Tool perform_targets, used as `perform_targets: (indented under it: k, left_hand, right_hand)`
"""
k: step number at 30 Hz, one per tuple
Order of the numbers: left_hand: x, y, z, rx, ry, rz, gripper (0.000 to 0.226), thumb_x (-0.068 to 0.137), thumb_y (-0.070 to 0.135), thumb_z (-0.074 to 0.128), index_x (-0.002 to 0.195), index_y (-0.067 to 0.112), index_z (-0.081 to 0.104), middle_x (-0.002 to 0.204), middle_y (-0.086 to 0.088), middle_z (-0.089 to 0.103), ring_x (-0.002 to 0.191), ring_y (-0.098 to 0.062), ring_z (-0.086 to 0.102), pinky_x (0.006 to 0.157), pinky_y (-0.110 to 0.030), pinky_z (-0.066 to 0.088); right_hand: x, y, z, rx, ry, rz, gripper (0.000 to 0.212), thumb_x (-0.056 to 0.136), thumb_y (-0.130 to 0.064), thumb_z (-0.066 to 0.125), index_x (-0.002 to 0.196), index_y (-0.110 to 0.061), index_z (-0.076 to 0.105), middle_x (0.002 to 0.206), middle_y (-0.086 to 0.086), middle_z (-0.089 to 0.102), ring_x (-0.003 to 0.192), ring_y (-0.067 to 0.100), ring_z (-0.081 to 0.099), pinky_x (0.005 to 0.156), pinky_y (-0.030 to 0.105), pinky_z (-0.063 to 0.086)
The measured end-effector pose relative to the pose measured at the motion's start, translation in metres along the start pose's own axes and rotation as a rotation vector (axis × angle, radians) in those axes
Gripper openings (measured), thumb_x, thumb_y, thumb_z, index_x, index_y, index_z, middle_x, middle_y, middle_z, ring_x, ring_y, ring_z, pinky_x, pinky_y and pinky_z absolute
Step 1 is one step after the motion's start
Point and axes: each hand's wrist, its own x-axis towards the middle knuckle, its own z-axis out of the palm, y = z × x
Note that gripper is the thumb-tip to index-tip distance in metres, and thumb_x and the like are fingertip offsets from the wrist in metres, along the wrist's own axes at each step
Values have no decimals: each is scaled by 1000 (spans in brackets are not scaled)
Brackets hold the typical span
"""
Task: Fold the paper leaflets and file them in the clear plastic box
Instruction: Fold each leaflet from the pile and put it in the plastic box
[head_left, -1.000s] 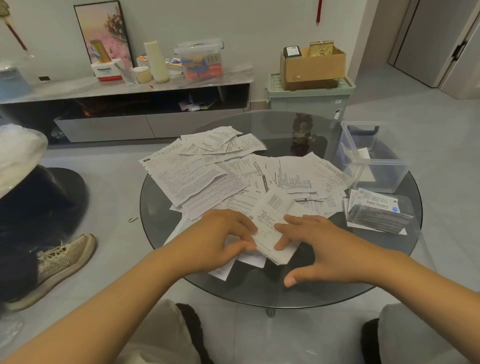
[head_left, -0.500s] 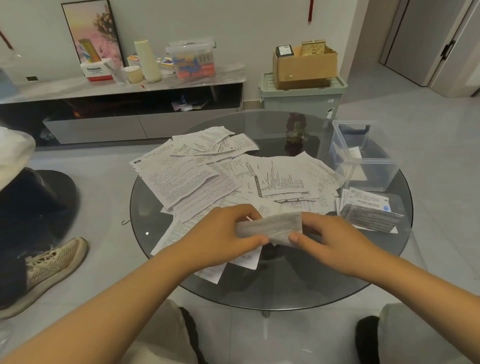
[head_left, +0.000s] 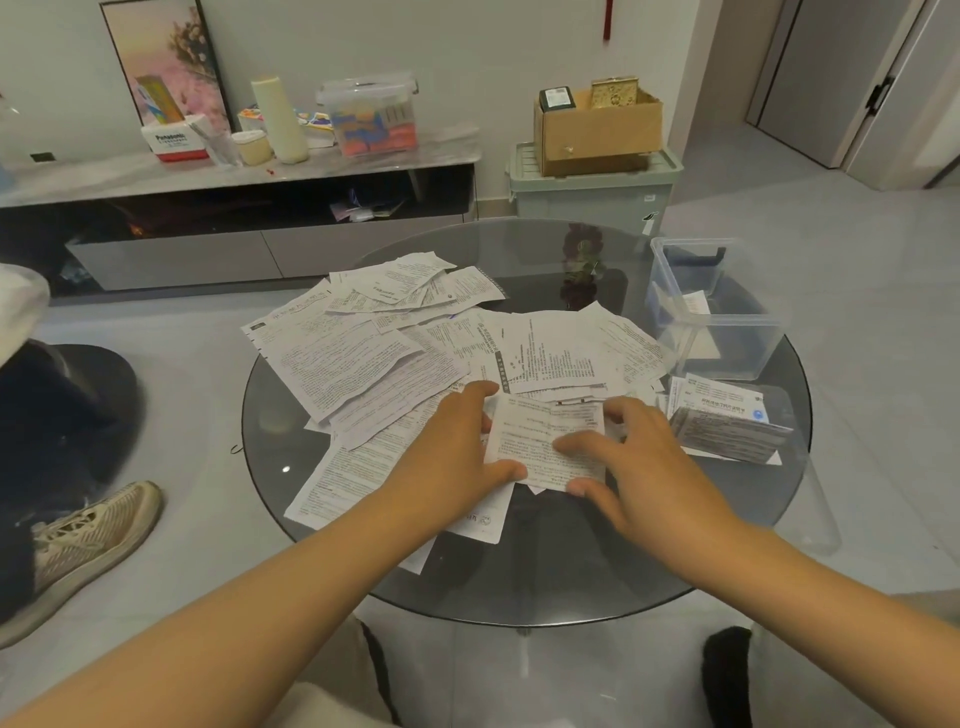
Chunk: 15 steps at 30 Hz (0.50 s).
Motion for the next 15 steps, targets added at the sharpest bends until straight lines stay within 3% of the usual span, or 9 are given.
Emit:
perform_targets:
  k: [2,4,8,10,11,12,13,15]
  left_hand:
    - [0,1,0,19,-10,-11,81,74,33,78,139,26,31,110,7,44,78,-4,44,75,-24,41]
    - [1,1,-1,37,-32,-19,80,74,32,78,139,26,31,116,4,43,81,-5,45,77,-24,41]
    - [0,6,-4,101,-53,-14,78,77,25,75,140,27,30,126,2,39,94,-10,47,80,-22,41]
    - [-2,9,-4,125,-19,-5,81,79,22,74,143,29,25,126,4,35,102,-11,47,81,-23,41]
    - [-3,10,-4,139,2,3,80,79,20,73,143,30,25,125,5,34,105,-11,46,82,-23,41]
    - [-4,12,-4,155,16,16,74,80,19,72,140,29,30,122,6,34,105,-11,46,82,-23,42]
    - [-5,13,-4,172,19,39,64,81,18,71,135,28,38,118,7,35,102,-10,47,82,-23,43]
    - [-8,14,-3,196,-12,98,34,84,18,67,115,25,56,105,10,41,92,-10,49,80,-24,43]
  right_hand:
    - [-1,0,1,-41,-17,-3,37,80,-31,72,116,-29,65,143,11,35,134,32,30,99,42,41]
    - [1,6,5,-104,-10,-38,37,62,-24,86,98,-26,73,132,20,50,121,43,47,84,52,49]
    - [6,13,3,-242,-6,-118,51,43,-16,94,88,-28,75,113,14,66,105,42,61,70,50,53]
    - [6,10,-3,-286,-74,-151,52,50,-17,91,97,-29,74,111,7,67,109,40,59,79,49,51]
    - [6,6,-8,-292,-91,-176,49,65,-20,84,110,-31,68,119,2,62,121,37,50,93,49,43]
    - [6,5,-10,-289,-98,-183,46,81,-26,70,125,-34,58,130,-4,53,132,29,37,105,41,30]
    - [4,6,-11,-274,-136,-177,44,91,-31,56,134,-37,47,136,-11,45,136,19,26,106,31,19]
    - [0,3,-14,-254,-195,-175,44,95,-39,46,138,-40,40,136,-17,43,131,12,24,100,24,16]
